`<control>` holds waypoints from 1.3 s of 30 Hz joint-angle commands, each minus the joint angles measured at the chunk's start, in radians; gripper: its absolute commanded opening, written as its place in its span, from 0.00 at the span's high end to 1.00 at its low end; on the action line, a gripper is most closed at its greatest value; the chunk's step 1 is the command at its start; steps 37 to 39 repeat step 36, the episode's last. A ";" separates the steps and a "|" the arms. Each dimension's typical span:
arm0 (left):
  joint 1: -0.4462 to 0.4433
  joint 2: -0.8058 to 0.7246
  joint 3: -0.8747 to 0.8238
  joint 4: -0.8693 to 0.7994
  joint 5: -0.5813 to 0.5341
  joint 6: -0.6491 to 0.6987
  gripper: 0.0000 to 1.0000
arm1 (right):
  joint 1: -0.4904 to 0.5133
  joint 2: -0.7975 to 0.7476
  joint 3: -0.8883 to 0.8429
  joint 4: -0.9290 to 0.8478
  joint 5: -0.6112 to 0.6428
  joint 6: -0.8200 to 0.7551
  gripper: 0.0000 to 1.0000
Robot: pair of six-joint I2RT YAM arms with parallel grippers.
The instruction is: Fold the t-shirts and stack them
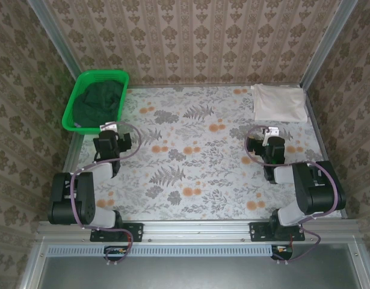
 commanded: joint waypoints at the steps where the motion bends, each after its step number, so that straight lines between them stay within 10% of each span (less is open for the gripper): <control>1: 0.020 0.038 -0.010 0.114 0.089 0.058 0.00 | 0.007 0.006 -0.002 0.134 -0.002 -0.013 0.00; 7: 0.029 0.122 -0.122 0.389 0.121 0.064 0.00 | 0.008 0.003 -0.053 0.226 0.012 -0.010 0.00; 39: 0.022 0.119 -0.093 0.329 0.135 0.078 0.00 | 0.014 0.011 0.032 0.076 0.014 -0.016 0.00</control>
